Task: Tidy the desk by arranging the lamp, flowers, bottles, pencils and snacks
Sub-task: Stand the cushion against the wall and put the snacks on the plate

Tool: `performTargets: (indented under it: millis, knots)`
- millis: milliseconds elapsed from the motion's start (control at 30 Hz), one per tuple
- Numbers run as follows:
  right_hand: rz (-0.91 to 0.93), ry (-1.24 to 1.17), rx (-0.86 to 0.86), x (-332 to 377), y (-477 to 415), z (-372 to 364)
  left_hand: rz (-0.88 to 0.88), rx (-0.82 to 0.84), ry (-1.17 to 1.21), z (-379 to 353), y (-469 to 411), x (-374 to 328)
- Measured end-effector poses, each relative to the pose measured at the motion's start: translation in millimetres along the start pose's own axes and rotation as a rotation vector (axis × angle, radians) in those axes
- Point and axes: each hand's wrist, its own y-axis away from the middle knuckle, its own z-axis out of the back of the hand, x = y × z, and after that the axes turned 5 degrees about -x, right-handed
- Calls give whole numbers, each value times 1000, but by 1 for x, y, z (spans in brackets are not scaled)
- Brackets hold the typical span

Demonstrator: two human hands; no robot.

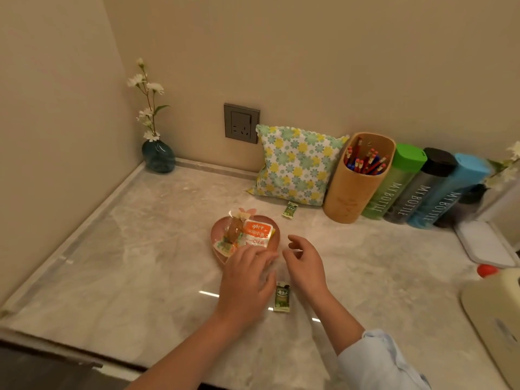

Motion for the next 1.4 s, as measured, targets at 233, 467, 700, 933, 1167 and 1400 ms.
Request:
performTargets:
  millis: [233, 467, 700, 933, 1167, 1400]
  knots:
    - [90, 59, 94, -25, 13, 14, -22, 98, -225, -16, 35, -25]
    - [147, 77, 190, -26, 11, 22, 41, 211, -215, -22, 37, -31]
    - [142, 49, 235, -10, -7, 29, 146, -38, -54, -17, 11, -37]
    - [192, 110, 197, 6, -42, 28, 298, -113, -247, -12, -32, -15]
    - [300, 335, 211, 14, -95, 30, 308, -114, -295, -32, -62, -11]
    - [401, 707, 443, 10, -127, 19, 327, -98, -298, -45, -81, -5]
